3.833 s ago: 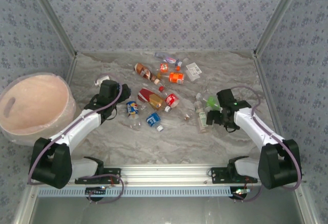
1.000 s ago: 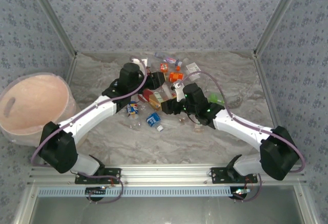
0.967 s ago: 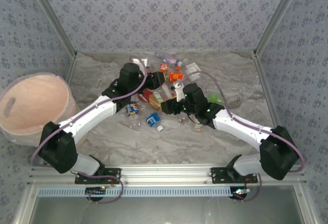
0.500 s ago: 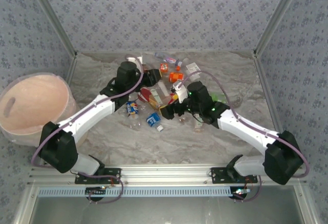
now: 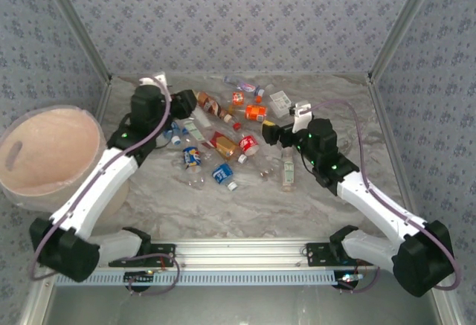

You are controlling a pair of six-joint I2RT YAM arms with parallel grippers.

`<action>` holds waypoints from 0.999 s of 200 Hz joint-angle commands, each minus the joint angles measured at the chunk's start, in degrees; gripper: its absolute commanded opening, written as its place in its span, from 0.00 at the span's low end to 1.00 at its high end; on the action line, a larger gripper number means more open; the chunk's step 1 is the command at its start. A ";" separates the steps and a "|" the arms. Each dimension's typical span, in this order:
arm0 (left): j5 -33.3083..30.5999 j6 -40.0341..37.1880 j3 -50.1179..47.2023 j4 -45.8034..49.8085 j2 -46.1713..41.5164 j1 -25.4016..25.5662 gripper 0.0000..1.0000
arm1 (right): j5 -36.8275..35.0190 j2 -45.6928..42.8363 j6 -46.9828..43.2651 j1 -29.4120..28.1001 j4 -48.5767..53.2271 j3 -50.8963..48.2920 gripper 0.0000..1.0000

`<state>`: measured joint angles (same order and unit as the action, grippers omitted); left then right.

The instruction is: Put the plastic bottles in the bin

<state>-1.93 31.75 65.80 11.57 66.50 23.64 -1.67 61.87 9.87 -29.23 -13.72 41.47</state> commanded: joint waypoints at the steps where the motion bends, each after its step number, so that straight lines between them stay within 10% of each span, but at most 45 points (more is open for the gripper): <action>1: -6.36 -7.33 5.70 7.72 -6.65 -0.77 0.44 | -6.72 1.45 3.27 0.13 -6.50 -0.08 1.00; 117: -47.55 -31.05 27.54 27.67 -9.72 -8.07 0.45 | -12.56 8.47 9.10 1.79 -10.45 2.75 1.00; 157: -44.10 -25.76 25.80 33.69 -7.34 -22.17 0.46 | -12.73 8.41 11.50 3.25 -9.68 2.38 1.00; 200: -22.68 -17.71 20.53 33.77 -4.38 -40.93 0.45 | -12.29 7.57 10.96 3.51 -7.32 2.71 1.00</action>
<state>-37.30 8.60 88.29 43.99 61.01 -10.33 -12.93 70.24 20.14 -25.96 -22.26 42.52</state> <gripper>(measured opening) 0.455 0.999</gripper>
